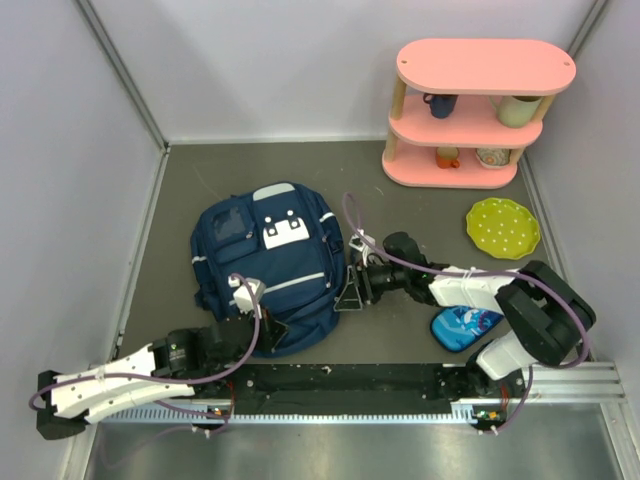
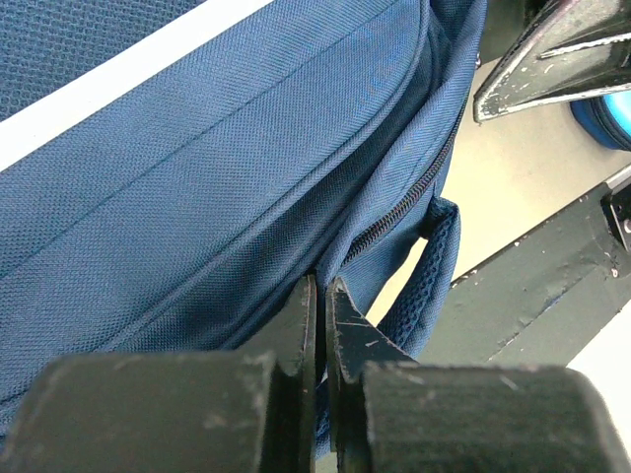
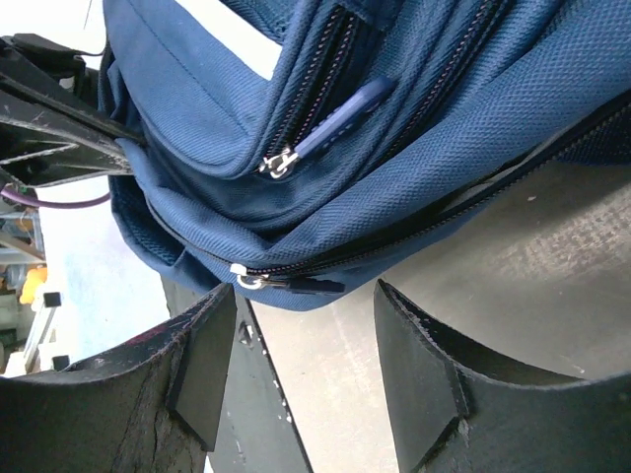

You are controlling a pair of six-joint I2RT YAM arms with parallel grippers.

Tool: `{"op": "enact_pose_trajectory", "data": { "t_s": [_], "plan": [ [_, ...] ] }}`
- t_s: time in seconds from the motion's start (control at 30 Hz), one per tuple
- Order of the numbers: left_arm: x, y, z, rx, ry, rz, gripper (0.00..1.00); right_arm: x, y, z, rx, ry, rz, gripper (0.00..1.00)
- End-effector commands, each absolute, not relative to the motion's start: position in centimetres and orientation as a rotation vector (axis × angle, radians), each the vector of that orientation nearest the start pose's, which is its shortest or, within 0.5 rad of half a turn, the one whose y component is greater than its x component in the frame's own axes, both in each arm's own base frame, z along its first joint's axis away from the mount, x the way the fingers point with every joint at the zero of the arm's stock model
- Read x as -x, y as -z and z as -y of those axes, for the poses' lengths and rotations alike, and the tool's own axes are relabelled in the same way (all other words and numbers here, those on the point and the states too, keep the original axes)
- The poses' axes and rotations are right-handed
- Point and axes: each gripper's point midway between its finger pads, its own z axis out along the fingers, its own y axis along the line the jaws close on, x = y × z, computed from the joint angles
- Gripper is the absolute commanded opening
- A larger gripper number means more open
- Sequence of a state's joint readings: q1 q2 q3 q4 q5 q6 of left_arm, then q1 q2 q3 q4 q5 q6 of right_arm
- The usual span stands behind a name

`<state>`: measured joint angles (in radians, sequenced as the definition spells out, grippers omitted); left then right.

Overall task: Pack the student bag
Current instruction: Zip the student bag at the center of the board.

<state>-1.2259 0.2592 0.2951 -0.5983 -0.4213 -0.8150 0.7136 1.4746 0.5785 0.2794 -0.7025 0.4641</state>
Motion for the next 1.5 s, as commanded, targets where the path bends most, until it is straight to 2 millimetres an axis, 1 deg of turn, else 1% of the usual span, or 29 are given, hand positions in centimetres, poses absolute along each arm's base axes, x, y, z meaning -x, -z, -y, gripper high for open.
{"op": "enact_pose_trajectory", "data": {
  "t_s": [0.0, 0.1, 0.2, 0.27, 0.33, 0.37, 0.4, 0.47, 0.5, 0.6, 0.63, 0.67, 0.7, 0.77, 0.8, 0.87, 0.9, 0.93, 0.97, 1.0, 1.03, 1.1, 1.13, 1.27, 1.37, 1.4, 1.47],
  "plan": [
    [-12.8, -13.4, 17.2, -0.078, 0.806, -2.037, 0.00, -18.4, -10.0, -33.4, 0.800, -1.404, -2.115, 0.57],
    [-12.7, -13.4, 17.1, -0.072, 0.815, -2.034, 0.00, -18.7, -10.4, -33.8, 0.801, -1.420, -2.090, 0.57],
    [-12.7, -13.5, 17.1, -0.064, 0.823, -2.025, 0.00, -18.6, -10.7, -34.3, 0.805, -1.461, -2.070, 0.54],
    [-12.7, -13.6, 17.0, -0.063, 0.831, -2.020, 0.00, -18.6, -10.5, -34.6, 0.806, -1.473, -2.074, 0.53],
    [-12.6, -13.4, 17.0, -0.065, 0.829, -2.024, 0.00, -18.8, -10.9, -35.0, 0.805, -1.496, -2.050, 0.51],
    [-12.6, -13.4, 17.0, -0.065, 0.829, -2.026, 0.00, -18.8, -11.1, -35.1, 0.804, -1.505, -2.042, 0.47],
    [-12.6, -13.4, 17.0, -0.067, 0.828, -2.026, 0.00, -18.8, -11.2, -35.2, 0.802, -1.514, -2.040, 0.37],
    [-12.6, -13.3, 17.0, -0.067, 0.828, -2.029, 0.00, -18.7, -11.4, -35.3, 0.809, -1.522, -2.029, 0.28],
    [-12.6, -13.3, 17.0, -0.068, 0.830, -2.028, 0.00, -18.6, -11.5, -35.3, 0.812, -1.522, -2.030, 0.16],
    [-12.6, -13.2, 16.9, -0.060, 0.825, -2.030, 0.00, -18.4, -11.4, -35.1, 0.829, -1.508, -2.038, 0.00],
    [-12.6, -13.3, 16.9, -0.058, 0.826, -2.030, 0.00, -18.4, -11.2, -35.1, 0.826, -1.491, -2.050, 0.00],
    [-12.6, -13.2, 16.8, -0.047, 0.821, -2.037, 0.00, -18.2, -10.6, -34.7, 0.822, -1.471, -2.098, 0.00],
    [-12.6, -13.3, 16.7, -0.040, 0.819, -2.037, 0.00, -18.2, -10.6, -34.6, 0.846, -1.446, -2.091, 0.00],
    [-12.7, -13.4, 16.6, -0.031, 0.819, -2.033, 0.00, -18.3, -9.9, -34.2, 0.848, -1.377, -2.131, 0.00],
    [-12.7, -13.4, 16.4, -0.024, 0.814, -2.036, 0.00, -18.0, -9.1, -33.7, 0.874, -1.332, -2.174, 0.00],
    [-12.9, -13.5, 15.8, 0.020, 0.798, -2.042, 0.00, -18.5, -8.7, -33.0, 0.864, -1.240, -2.210, 0.00],
    [-12.9, -13.9, 15.8, 0.021, 0.805, -2.036, 0.00, -18.3, -8.1, -32.3, 0.878, -1.190, -2.253, 0.00],
    [-12.9, -14.1, 15.7, 0.020, 0.805, -2.031, 0.00, -19.0, -7.6, -31.8, 0.863, -1.119, -2.272, 0.00],
    [-12.9, -14.3, 15.4, 0.037, 0.799, -2.029, 0.00, -19.2, -7.4, -31.5, 0.863, -1.081, -2.285, 0.00],
    [-13.0, -15.0, 15.1, 0.057, 0.808, -2.014, 0.00, -19.5, -7.3, -31.2, 0.880, -1.043, -2.288, 0.00],
    [-12.9, -14.6, 14.5, 0.062, 0.779, -2.031, 0.00, -19.7, -6.8, -30.7, 0.877, -0.999, -2.315, 0.00],
    [-13.0, -15.5, 13.8, 0.092, 0.791, -2.011, 0.00, -20.4, -6.7, -30.5, 0.872, -0.946, -2.322, 0.00],
    [-12.9, -15.5, 13.5, 0.091, 0.787, -2.012, 0.00, -20.4, -6.4, -30.2, 0.882, -0.925, -2.343, 0.00],
    [-12.8, -16.3, 12.9, 0.137, 0.836, -1.981, 0.00, -21.8, -5.9, -29.9, 0.865, -0.831, -2.367, 0.00],
    [-12.7, -16.6, 12.8, 0.149, 0.862, -1.961, 0.00, -23.2, -5.9, -29.5, 0.825, -0.754, -2.371, 0.00],
    [-12.7, -17.0, 12.6, 0.163, 0.889, -1.938, 0.00, -23.9, -6.1, -29.6, 0.795, -0.737, -2.375, 0.00],
    [-12.6, -17.1, 12.6, 0.162, 0.894, -1.934, 0.00, -25.4, -6.2, -29.4, 0.714, -0.687, -2.387, 0.00]
  ]
}}
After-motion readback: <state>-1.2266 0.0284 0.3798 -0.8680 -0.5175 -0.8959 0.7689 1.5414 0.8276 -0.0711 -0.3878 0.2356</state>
